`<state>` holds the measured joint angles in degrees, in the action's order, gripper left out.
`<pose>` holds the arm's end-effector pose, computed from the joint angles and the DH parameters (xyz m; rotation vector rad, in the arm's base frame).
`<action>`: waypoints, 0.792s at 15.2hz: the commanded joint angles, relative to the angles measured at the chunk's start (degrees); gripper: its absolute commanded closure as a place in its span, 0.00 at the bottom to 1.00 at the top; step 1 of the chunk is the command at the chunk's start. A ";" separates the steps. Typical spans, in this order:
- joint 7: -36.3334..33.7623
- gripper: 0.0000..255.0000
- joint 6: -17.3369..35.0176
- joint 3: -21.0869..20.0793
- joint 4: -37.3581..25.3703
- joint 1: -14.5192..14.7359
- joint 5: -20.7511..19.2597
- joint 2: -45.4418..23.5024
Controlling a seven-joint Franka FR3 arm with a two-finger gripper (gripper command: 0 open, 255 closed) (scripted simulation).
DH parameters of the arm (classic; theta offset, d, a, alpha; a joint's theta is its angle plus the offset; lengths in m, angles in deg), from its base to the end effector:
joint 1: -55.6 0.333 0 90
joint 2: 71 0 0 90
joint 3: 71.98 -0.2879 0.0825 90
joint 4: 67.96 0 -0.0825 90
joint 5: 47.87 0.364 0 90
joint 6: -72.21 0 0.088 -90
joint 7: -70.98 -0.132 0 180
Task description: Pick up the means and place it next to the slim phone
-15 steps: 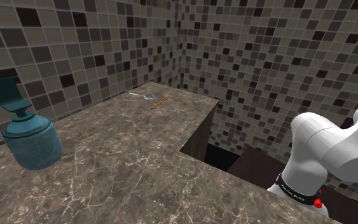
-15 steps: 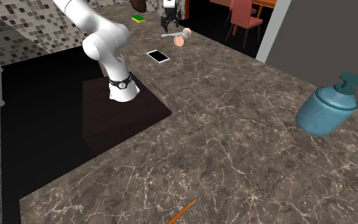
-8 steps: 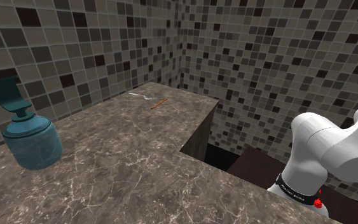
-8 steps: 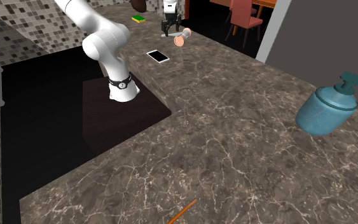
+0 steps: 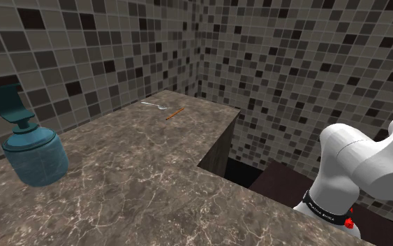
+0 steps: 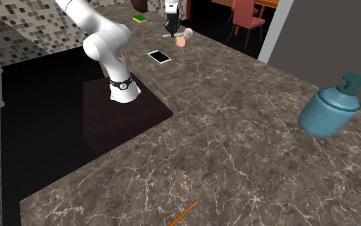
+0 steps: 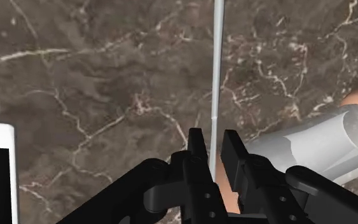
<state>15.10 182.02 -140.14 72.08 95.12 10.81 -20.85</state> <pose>-0.1886 0.3933 0.3534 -2.9960 -0.5050 0.2163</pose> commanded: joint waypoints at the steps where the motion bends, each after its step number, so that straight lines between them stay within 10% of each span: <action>1: 0.00 1.00 0.00 0.00 0.00 0.00 0.00 0.00; 12: -1.19 1.00 -3.21 3.36 -1.95 0.73 -2.37 0.54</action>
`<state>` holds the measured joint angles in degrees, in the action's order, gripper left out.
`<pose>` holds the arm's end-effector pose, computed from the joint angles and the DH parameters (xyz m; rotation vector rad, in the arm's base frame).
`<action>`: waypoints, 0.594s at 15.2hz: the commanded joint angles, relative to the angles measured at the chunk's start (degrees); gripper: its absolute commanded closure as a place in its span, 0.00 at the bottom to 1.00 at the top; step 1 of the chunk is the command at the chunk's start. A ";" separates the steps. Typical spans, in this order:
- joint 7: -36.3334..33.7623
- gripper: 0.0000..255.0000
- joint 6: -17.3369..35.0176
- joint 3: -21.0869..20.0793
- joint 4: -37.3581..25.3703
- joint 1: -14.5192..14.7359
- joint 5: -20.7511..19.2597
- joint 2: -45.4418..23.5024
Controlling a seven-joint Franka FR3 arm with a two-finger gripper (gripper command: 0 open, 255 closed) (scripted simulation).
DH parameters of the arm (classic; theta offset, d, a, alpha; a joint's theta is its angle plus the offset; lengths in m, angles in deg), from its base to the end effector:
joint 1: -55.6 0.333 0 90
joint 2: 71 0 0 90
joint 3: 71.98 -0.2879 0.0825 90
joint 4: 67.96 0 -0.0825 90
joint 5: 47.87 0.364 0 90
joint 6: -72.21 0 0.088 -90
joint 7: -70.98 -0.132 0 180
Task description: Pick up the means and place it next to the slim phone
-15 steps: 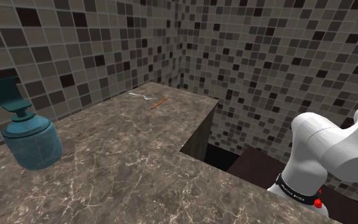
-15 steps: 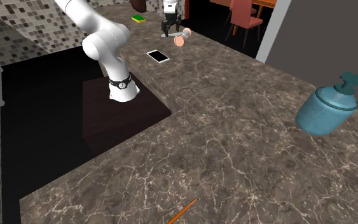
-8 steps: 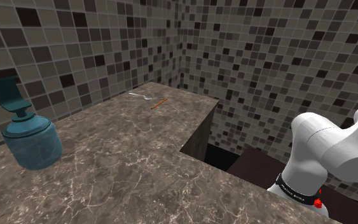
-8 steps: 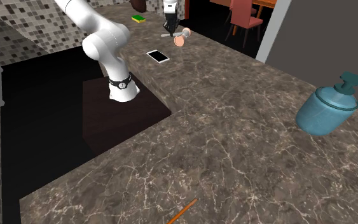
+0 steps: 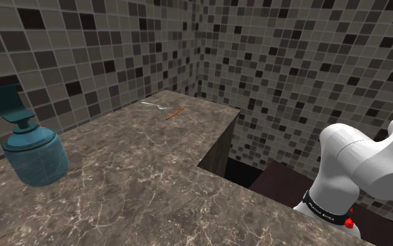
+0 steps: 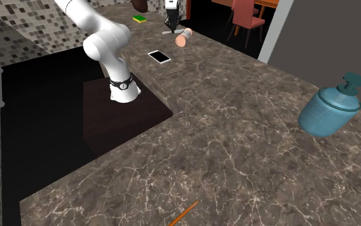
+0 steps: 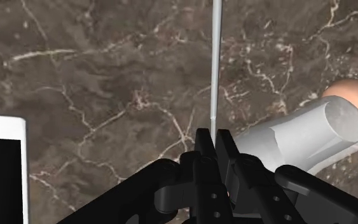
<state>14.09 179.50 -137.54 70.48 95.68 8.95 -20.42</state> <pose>-0.1891 0.3936 0.3736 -2.9957 -0.5049 0.2164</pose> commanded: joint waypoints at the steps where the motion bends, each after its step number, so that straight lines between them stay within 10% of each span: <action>1: -0.40 1.00 -1.32 1.38 -0.77 0.27 -0.97 0.20; 9: -2.13 1.00 -6.32 5.94 -4.63 0.70 -4.37 0.49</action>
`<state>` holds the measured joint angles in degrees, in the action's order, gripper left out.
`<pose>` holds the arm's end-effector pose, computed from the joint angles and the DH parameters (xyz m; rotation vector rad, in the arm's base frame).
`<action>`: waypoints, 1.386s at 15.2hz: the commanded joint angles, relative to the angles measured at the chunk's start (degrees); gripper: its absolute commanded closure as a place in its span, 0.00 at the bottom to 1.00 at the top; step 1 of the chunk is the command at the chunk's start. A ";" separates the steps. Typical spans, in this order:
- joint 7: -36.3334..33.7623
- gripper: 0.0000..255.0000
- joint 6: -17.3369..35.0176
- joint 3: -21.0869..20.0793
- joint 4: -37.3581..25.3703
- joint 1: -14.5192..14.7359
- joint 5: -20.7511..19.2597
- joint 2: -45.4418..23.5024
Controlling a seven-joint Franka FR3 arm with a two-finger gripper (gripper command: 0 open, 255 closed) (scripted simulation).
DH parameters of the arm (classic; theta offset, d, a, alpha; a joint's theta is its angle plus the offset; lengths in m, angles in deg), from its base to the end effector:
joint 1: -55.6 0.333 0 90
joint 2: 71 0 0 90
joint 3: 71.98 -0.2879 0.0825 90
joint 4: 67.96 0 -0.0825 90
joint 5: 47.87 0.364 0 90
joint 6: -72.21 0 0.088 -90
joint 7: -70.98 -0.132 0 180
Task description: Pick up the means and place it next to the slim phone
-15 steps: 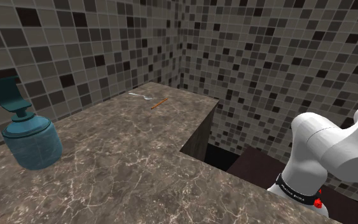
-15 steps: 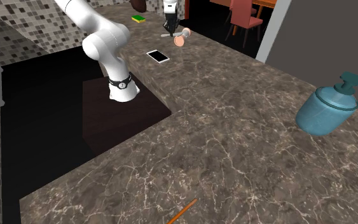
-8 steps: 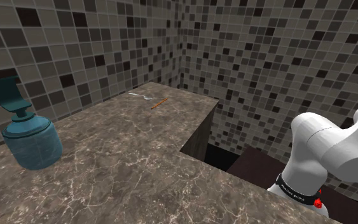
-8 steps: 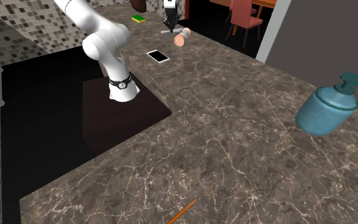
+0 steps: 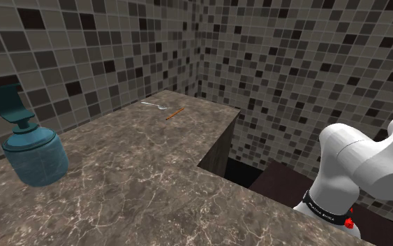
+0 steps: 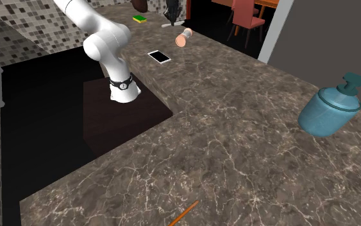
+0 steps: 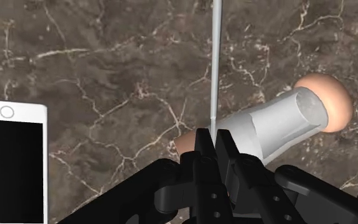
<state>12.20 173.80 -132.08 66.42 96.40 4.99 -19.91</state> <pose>-0.1881 0.3930 0.4194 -2.9956 -0.5051 0.2166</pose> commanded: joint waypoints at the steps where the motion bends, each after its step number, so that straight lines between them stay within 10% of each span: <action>1: -0.45 1.00 -1.24 1.00 -1.12 -0.01 -0.82 -0.03; 21: -2.97 1.00 -12.48 10.10 -11.61 -0.47 -7.64 -1.53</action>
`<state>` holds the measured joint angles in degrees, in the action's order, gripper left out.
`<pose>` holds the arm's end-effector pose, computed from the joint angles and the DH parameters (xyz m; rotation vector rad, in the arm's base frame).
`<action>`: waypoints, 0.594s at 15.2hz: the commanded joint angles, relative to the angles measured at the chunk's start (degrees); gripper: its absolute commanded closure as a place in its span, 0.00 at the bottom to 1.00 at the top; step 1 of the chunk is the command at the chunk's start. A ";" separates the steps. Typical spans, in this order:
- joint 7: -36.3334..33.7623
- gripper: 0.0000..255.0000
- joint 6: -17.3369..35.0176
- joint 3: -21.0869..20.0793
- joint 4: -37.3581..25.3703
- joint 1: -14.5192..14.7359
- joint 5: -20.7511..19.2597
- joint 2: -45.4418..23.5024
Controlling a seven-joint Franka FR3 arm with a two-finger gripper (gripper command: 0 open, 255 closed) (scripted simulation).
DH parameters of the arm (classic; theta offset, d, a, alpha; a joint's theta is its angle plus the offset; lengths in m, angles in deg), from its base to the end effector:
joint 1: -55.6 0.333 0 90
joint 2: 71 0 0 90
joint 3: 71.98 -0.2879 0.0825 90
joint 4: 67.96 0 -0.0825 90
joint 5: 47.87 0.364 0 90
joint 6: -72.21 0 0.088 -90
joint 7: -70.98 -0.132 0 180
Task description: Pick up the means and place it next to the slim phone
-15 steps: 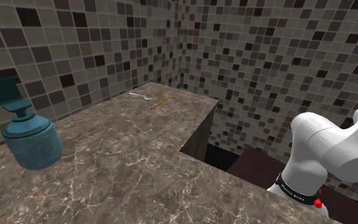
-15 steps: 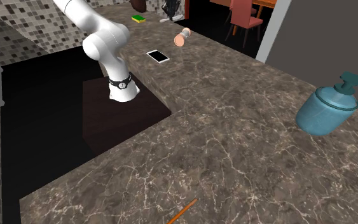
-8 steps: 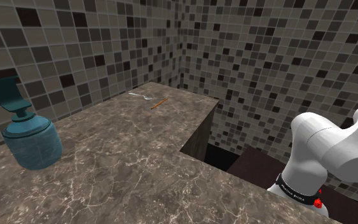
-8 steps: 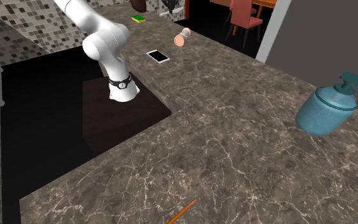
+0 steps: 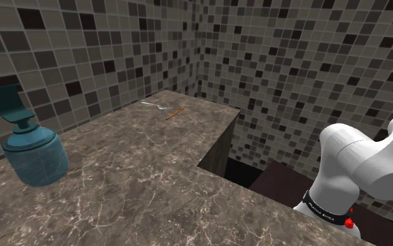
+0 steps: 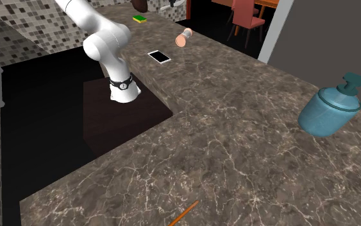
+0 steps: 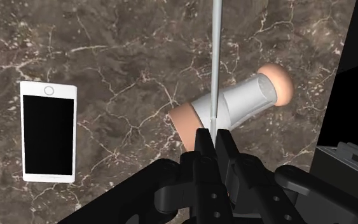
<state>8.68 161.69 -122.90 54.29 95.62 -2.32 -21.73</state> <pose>-0.1819 0.3897 0.5212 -2.9957 -0.5051 0.2161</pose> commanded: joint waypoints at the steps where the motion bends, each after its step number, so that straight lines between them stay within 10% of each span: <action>1: 1.81 1.00 -0.80 2.59 1.82 0.89 -0.92 0.91; 9: 7.08 1.00 0.59 6.44 9.64 2.78 -1.73 3.90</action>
<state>15.59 161.76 -116.11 63.45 98.42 -4.28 -17.85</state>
